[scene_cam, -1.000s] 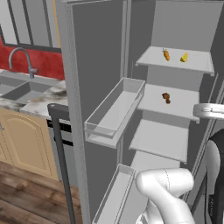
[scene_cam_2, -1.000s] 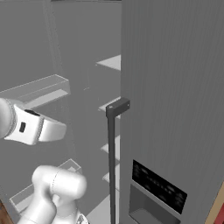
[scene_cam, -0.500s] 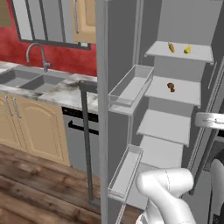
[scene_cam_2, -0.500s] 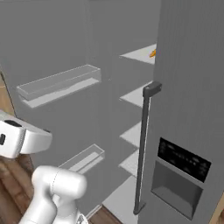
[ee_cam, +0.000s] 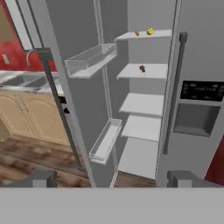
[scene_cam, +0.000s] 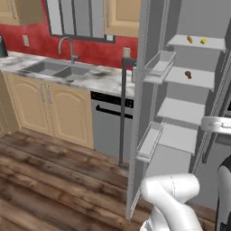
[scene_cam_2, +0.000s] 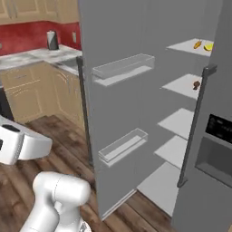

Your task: Transport the chicken drumstick and lemon wedge to the fridge. Place the chicken drumstick on the rack containing meat and place the lemon wedge on the rack containing the vegetable, ensuring meats and vegetables are on different racks.

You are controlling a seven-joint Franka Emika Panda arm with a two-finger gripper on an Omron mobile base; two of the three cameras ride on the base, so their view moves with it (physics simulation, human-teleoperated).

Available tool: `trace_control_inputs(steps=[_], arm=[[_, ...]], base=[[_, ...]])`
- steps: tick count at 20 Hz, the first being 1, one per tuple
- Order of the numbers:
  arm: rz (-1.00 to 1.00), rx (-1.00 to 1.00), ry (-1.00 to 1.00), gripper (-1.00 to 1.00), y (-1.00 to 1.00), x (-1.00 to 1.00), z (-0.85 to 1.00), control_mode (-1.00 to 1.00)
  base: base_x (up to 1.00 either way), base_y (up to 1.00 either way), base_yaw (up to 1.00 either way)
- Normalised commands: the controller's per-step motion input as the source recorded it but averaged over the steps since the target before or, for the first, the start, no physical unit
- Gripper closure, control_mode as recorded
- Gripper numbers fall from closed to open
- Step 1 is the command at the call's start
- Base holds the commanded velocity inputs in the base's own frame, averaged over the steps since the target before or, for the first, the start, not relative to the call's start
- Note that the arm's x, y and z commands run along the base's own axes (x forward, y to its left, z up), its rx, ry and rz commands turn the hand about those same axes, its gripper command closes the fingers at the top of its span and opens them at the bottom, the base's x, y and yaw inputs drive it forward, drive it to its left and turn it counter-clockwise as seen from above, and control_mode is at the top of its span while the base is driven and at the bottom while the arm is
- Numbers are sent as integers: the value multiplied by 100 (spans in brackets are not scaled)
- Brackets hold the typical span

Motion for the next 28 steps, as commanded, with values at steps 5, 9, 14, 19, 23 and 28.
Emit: trace_control_inputs(steps=[5, 9, 14, 19, 23, 28], arm=[[0, 0, 0, -100, 0, 0, 0, 100], [0, 0, 0, -100, 0, 0, 0, 100], [0, 0, 0, -100, 0, 0, 0, 100], [0, 0, 0, -100, 0, 0, 0, 100], [0, 0, 0, -100, 0, 0, 0, 100], [0, 0, 0, -100, 0, 0, 0, 100]], base=[[-67, 100, 55], [-10, 53, 93], [0, 1, 100], [0, 0, 100], [0, 0, 100], [34, 0, 93]])
